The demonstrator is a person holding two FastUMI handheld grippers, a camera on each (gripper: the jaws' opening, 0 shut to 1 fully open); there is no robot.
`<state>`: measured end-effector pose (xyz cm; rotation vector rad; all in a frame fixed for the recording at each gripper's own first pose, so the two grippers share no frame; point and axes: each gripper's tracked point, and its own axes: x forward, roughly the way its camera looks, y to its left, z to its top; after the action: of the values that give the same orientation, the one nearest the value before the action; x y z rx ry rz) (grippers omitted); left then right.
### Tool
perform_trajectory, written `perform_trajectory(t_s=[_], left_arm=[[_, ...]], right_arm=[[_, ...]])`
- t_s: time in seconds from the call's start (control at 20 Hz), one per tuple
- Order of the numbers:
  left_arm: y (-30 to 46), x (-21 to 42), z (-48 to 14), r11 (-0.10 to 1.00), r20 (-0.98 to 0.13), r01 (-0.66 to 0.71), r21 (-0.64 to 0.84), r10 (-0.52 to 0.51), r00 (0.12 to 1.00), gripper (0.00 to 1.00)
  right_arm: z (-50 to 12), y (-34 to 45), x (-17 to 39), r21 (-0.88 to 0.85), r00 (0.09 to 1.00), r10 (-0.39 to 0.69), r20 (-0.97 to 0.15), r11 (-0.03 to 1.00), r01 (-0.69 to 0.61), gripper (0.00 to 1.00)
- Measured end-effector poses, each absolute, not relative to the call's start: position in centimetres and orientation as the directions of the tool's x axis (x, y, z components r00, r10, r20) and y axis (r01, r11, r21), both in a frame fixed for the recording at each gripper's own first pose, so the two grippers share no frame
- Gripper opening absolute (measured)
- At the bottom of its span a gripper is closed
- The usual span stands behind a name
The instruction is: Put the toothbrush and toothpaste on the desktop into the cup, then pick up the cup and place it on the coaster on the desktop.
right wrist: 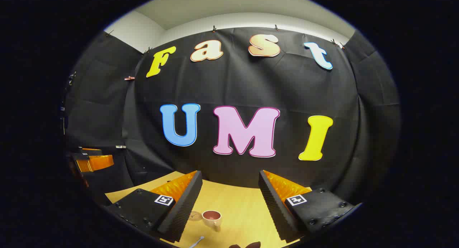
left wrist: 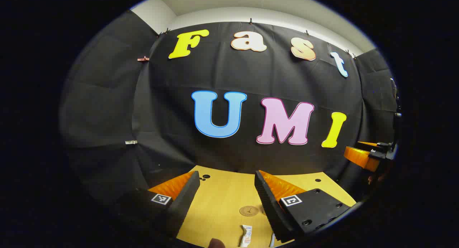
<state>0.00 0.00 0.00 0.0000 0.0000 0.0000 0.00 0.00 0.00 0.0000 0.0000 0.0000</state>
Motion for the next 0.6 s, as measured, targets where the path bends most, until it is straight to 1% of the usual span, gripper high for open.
perform_trajectory(t_s=[0.15, 0.4, 0.6], left_arm=[[0.7, 0.4, -1.1, 1.0, -0.013, -0.002, 0.006, 0.002, 1.0, 0.95], [1.2, 1.2, -3.4, 1.0, -0.034, 0.017, 0.014, -0.017, 0.999, 0.95], [0.7, 1.8, -7.0, 0.998, -0.097, 0.059, 0.022, -0.057, 0.994, 0.95]], right_arm=[[-2.5, 0.8, -0.5, 0.0, 0.999, -0.007, -0.048, 1.0, 0.007, 0.97], [-4.8, 0.8, -1.7, -0.032, 0.995, -0.044, -0.086, 0.999, 0.041, 0.97], [-5.9, 0.7, -2.5, -0.03, 0.992, -0.082, -0.096, 0.996, 0.08, 0.97]])
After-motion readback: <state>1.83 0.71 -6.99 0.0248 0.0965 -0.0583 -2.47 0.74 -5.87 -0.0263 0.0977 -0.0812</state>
